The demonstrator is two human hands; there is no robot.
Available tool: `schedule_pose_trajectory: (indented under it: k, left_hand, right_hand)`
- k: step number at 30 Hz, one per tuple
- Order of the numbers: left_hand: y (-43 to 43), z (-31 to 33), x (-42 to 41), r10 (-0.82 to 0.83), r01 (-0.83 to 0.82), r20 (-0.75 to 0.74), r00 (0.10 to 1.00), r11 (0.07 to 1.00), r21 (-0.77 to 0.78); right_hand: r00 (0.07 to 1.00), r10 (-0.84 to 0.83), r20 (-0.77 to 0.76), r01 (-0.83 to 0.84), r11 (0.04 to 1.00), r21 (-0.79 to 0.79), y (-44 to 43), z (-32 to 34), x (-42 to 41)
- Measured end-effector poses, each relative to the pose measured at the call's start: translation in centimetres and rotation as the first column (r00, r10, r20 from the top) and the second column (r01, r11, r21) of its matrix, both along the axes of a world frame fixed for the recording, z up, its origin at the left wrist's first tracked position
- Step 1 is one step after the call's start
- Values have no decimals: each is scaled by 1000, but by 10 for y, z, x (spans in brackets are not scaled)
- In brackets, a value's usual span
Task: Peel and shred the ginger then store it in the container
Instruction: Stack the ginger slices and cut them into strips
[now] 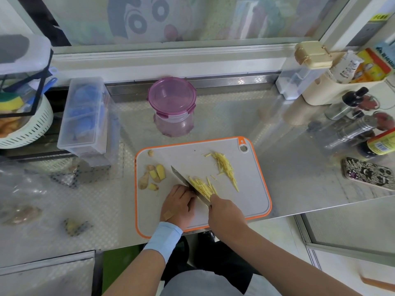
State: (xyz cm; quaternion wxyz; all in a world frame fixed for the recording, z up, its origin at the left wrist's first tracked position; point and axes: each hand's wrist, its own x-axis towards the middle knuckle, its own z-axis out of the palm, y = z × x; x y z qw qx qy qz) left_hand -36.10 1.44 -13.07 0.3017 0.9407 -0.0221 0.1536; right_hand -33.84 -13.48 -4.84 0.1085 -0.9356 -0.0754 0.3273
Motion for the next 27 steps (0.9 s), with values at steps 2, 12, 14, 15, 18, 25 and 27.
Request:
schedule_pose_trajectory:
  k: [2, 12, 14, 15, 18, 25, 27]
  left_hand:
    - [0, 1, 0, -4, 4, -6, 1000, 1000, -11]
    - [0, 0, -1, 14, -14, -23, 1000, 1000, -9]
    - [0, 0, 0, 14, -14, -16, 1000, 1000, -2]
    - [1, 0, 0, 12, -12, -15, 1000, 1000, 2]
    - [0, 1, -1, 12, -12, -1, 1000, 1000, 0]
    - [1, 0, 0, -3, 3, 0, 1000, 1000, 7]
    - [1, 1, -1, 3, -3, -1, 1000, 1000, -6]
  right_hand:
    - [1000, -3, -6, 3, 1000, 2, 1, 0, 0]
    - [1000, 2, -5, -2, 1000, 14, 15, 1, 9]
    - [1000, 17, 6, -17, 1000, 3, 13, 2, 8]
    - [1000, 13, 6, -13, 1000, 4, 11, 2, 7]
    - [1000, -1, -4, 1, 1000, 8, 4, 4, 2]
    - [1000, 4, -5, -4, 1000, -8, 12, 0, 6]
    - [1000, 2, -6, -2, 1000, 8, 17, 0, 11]
